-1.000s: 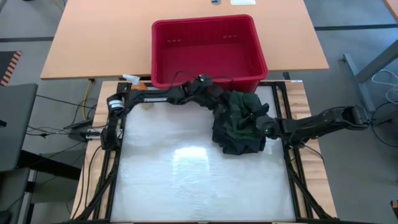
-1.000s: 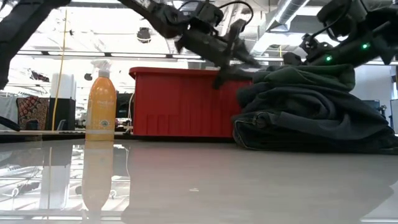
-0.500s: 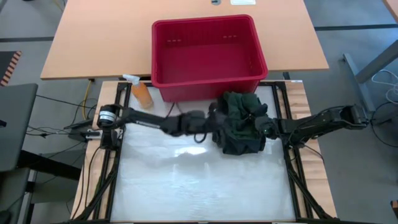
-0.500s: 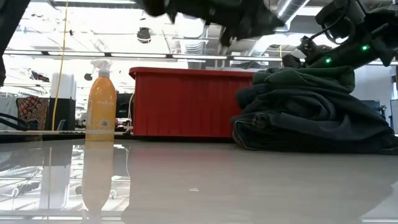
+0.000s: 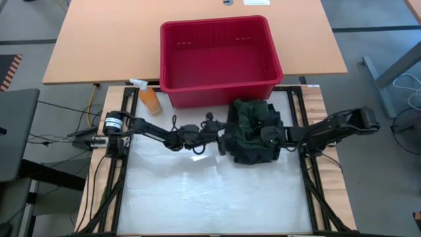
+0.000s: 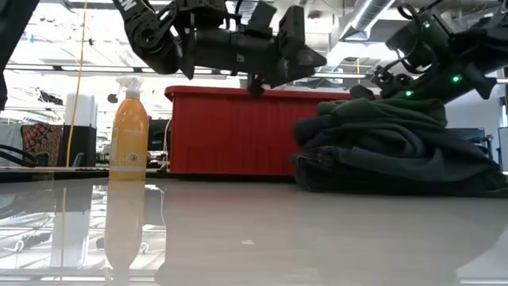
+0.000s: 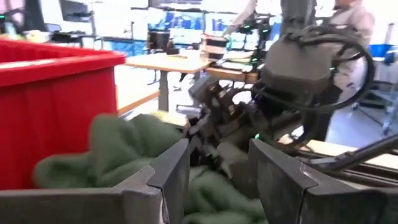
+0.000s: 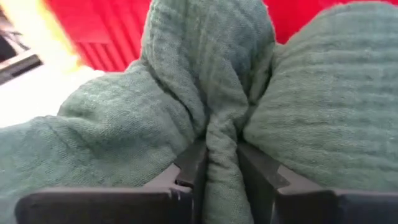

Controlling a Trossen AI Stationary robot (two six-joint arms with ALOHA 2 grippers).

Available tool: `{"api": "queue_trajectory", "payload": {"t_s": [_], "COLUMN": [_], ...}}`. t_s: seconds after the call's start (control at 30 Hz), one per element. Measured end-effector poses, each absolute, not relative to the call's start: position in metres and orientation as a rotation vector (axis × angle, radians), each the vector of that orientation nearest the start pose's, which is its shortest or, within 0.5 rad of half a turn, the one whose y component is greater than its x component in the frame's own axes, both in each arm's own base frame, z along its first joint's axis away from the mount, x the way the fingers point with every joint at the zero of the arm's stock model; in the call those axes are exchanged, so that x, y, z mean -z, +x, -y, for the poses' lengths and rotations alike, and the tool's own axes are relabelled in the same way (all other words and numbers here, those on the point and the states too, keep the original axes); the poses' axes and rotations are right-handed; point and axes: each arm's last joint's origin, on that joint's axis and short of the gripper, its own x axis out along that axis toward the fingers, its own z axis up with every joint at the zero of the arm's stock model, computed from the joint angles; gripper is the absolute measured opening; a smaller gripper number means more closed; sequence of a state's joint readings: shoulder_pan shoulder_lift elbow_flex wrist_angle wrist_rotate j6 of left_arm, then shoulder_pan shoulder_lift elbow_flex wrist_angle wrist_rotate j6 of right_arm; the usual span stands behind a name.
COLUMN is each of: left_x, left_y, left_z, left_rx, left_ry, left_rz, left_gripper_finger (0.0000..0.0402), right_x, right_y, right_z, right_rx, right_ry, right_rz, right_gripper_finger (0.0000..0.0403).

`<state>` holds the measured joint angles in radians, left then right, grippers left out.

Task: Fold Laundry from Bin
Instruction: Put the folded clothes into the red bin

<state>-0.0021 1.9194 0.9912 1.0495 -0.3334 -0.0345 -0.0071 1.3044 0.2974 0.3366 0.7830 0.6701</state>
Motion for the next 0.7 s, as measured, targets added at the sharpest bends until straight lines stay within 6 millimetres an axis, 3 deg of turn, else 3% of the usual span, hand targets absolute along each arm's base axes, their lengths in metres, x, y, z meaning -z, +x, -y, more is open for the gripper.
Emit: {"api": "queue_trajectory", "payload": {"t_s": [0.23,0.33,0.53,0.7], "left_x": [-0.206,-0.217,-0.243,-0.236], "left_y": [0.4,0.391,0.344,0.306], "left_z": [-0.005,0.001,0.008,0.006], "left_rx": [-0.285,-0.27,-0.256,-0.252], "left_ry": [-0.014,0.009,0.024,-0.08], "left_rz": [0.098,0.093,0.151,0.173], "left_gripper_finger": [0.0154,0.0154,0.0154,0.0154], "right_x": [-0.129,-0.13,-0.135,-0.144], "right_y": [0.224,0.235,0.278,0.32], "right_z": [-0.003,-0.013,-0.037,-0.05], "right_rx": [0.789,0.749,0.576,0.477], "right_ry": [0.419,0.414,0.311,0.161], "right_rz": [-0.34,-0.341,-0.389,-0.421], "right_gripper_finger": [0.0098,0.0097,0.0097,0.0097]}}
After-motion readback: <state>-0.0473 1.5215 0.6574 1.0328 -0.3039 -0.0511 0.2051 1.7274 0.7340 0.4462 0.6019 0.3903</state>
